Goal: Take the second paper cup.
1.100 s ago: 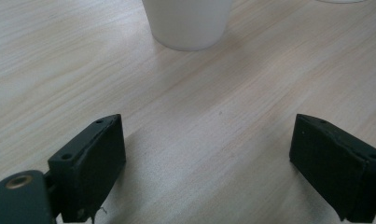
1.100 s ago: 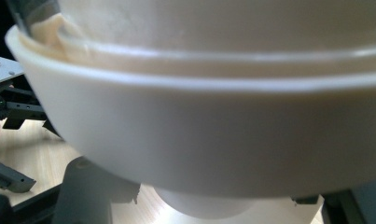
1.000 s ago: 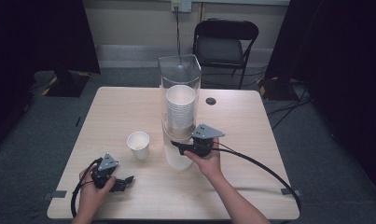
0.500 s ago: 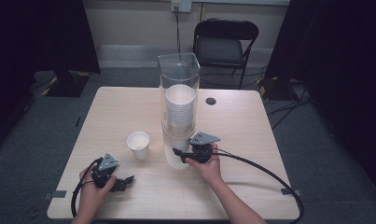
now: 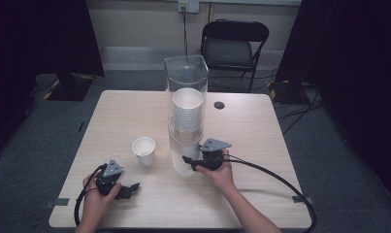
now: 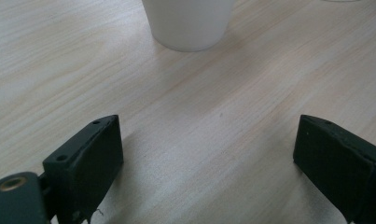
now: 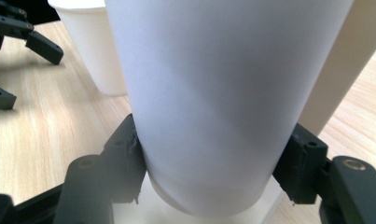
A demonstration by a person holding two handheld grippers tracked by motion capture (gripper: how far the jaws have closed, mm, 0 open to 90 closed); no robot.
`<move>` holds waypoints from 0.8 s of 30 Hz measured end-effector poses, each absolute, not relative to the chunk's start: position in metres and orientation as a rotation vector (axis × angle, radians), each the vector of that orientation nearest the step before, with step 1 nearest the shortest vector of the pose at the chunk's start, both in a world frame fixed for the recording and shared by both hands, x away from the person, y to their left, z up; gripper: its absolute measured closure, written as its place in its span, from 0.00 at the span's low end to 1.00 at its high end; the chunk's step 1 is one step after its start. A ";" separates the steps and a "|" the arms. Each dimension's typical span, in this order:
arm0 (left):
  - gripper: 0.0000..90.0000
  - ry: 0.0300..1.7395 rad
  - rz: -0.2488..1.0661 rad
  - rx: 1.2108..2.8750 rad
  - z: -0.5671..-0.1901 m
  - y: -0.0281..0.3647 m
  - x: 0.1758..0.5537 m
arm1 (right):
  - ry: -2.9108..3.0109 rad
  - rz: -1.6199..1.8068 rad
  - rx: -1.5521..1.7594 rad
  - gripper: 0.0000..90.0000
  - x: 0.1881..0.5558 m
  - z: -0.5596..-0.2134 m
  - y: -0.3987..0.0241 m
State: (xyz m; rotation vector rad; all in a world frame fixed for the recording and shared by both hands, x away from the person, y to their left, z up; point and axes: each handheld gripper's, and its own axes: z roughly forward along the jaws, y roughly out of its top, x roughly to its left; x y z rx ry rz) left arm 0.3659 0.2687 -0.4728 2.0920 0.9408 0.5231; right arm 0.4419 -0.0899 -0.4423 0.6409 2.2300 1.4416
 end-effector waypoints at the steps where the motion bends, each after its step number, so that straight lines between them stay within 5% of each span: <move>1: 0.09 0.941 0.523 2.092 -0.473 0.269 0.366 | 2.234 1.432 0.632 0.39 0.442 -0.442 -0.090; 24: 0.09 0.941 0.523 2.091 -0.473 0.269 0.366 | 2.267 1.322 0.712 0.39 0.445 -0.451 -0.141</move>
